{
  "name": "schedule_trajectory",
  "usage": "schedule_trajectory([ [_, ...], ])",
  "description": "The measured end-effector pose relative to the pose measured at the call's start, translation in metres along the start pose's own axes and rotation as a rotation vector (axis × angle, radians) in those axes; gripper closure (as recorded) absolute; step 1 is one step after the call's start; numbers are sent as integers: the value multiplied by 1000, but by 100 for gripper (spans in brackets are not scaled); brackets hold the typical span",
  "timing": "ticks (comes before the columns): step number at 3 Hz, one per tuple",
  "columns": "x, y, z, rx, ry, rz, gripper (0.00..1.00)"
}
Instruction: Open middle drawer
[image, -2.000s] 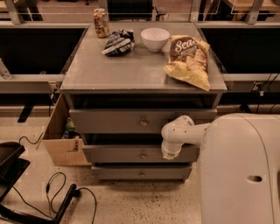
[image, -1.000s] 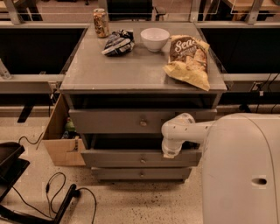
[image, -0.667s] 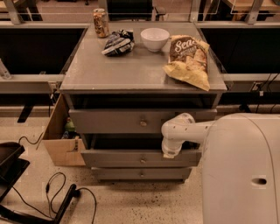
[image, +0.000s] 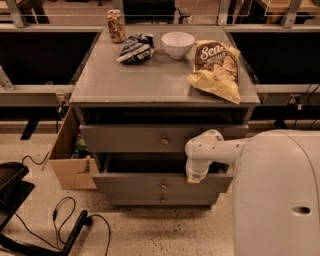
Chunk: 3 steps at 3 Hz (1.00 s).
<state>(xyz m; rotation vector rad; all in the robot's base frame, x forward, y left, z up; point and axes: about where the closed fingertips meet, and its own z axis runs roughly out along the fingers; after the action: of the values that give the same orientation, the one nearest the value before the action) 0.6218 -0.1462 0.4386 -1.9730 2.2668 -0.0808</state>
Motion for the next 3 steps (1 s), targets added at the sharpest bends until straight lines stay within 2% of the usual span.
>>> schedule_trajectory([
  [3, 2, 13, -5, -33, 3, -3, 100],
])
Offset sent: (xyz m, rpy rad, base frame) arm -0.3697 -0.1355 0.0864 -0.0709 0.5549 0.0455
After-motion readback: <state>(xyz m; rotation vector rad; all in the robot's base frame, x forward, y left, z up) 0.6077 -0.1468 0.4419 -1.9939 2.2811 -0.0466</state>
